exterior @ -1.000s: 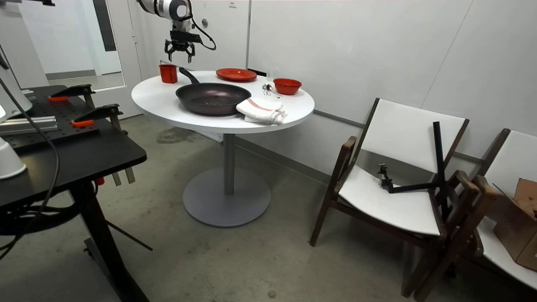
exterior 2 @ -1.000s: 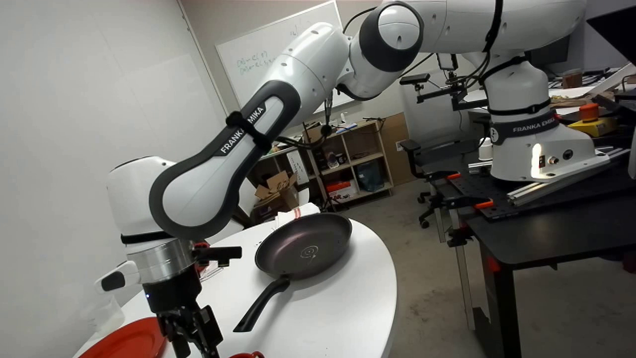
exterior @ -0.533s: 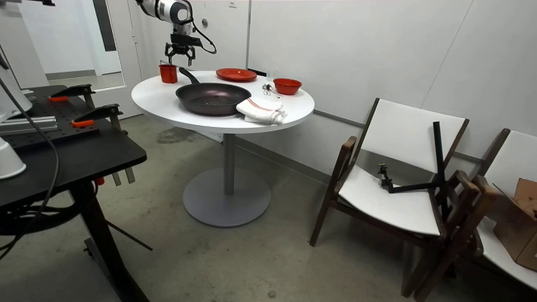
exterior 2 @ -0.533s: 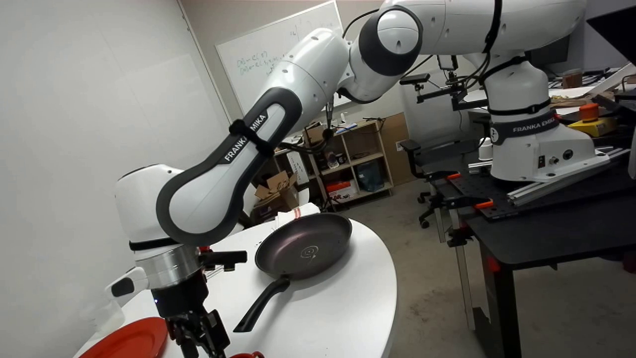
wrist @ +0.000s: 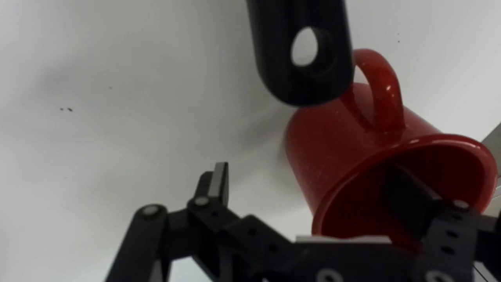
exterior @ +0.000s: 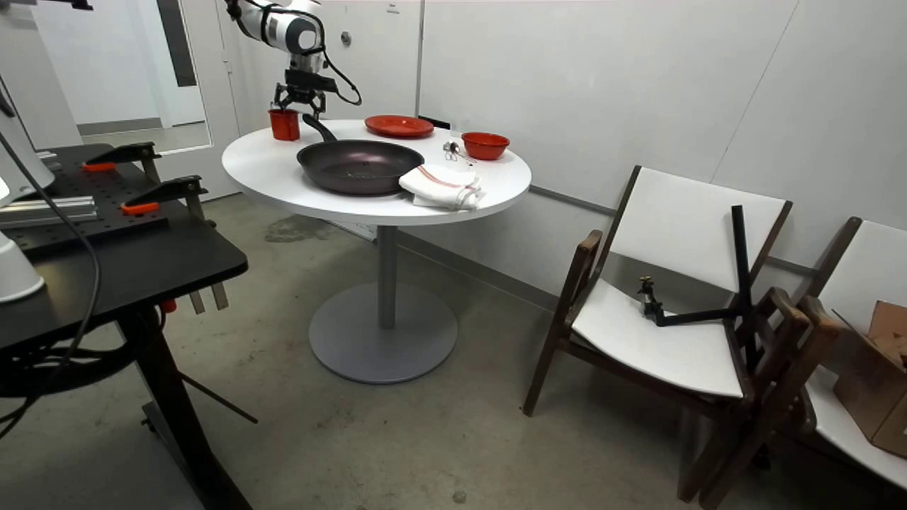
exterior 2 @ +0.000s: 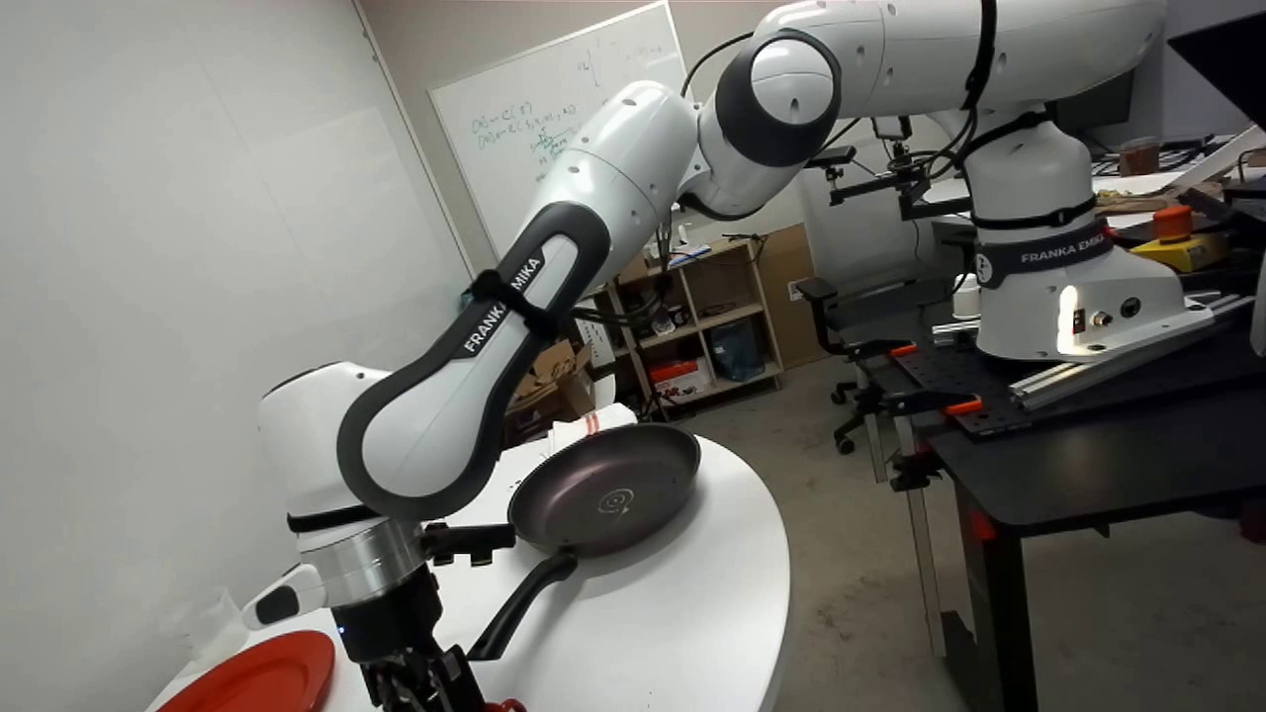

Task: Move the red mug to the right side of the table

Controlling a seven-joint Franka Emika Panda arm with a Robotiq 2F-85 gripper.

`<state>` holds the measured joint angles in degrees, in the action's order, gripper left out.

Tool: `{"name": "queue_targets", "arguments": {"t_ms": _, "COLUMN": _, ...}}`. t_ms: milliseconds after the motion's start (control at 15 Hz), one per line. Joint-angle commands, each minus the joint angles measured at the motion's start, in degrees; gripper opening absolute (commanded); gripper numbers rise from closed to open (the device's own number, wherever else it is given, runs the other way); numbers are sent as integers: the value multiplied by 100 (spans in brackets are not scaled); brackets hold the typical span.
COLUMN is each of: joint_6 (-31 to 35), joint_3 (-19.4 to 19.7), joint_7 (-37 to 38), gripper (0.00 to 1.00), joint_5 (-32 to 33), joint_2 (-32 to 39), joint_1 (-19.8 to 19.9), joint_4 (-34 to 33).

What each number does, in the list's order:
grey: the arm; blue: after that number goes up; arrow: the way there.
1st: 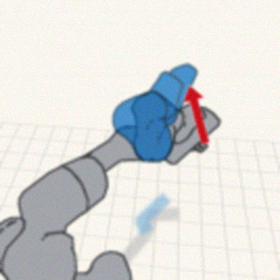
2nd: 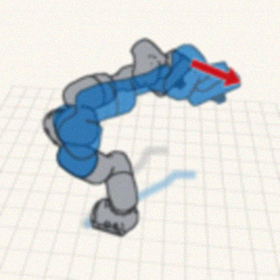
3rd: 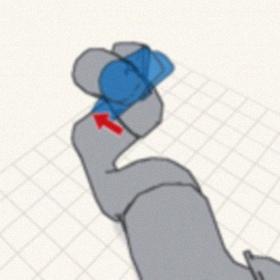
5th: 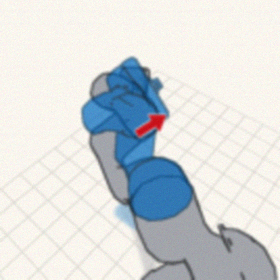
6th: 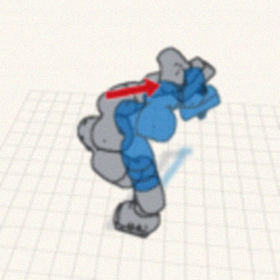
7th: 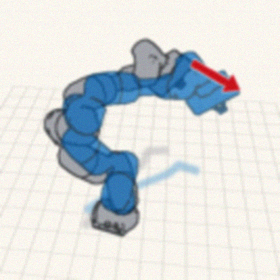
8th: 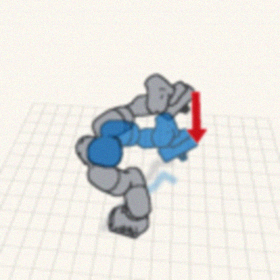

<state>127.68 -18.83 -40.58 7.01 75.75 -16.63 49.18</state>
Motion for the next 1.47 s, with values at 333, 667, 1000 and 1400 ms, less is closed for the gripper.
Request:
{"name": "queue_targets", "arguments": {"t_ms": 333, "joint_6": 123, "joint_3": -172, "joint_7": -51, "gripper": 29, "joint_5": -103, "joint_2": 94, "joint_1": 127, "joint_4": -95}}
{"name": "queue_targets", "arguments": {"t_ms": 667, "joint_6": 125, "joint_3": -220, "joint_7": -47, "gripper": 0, "joint_5": -95, "joint_2": 86, "joint_1": 185, "joint_4": -90}}
{"name": "queue_targets", "arguments": {"t_ms": 1000, "joint_6": 75, "joint_3": -257, "joint_7": -44, "gripper": 2, "joint_5": -109, "joint_2": 48, "joint_1": 232, "joint_4": -86}}
{"name": "queue_targets", "arguments": {"t_ms": 1400, "joint_6": 53, "joint_3": -364, "joint_7": 39, "gripper": 2, "joint_5": -56, "joint_2": -353, "joint_1": 275, "joint_4": 37}}
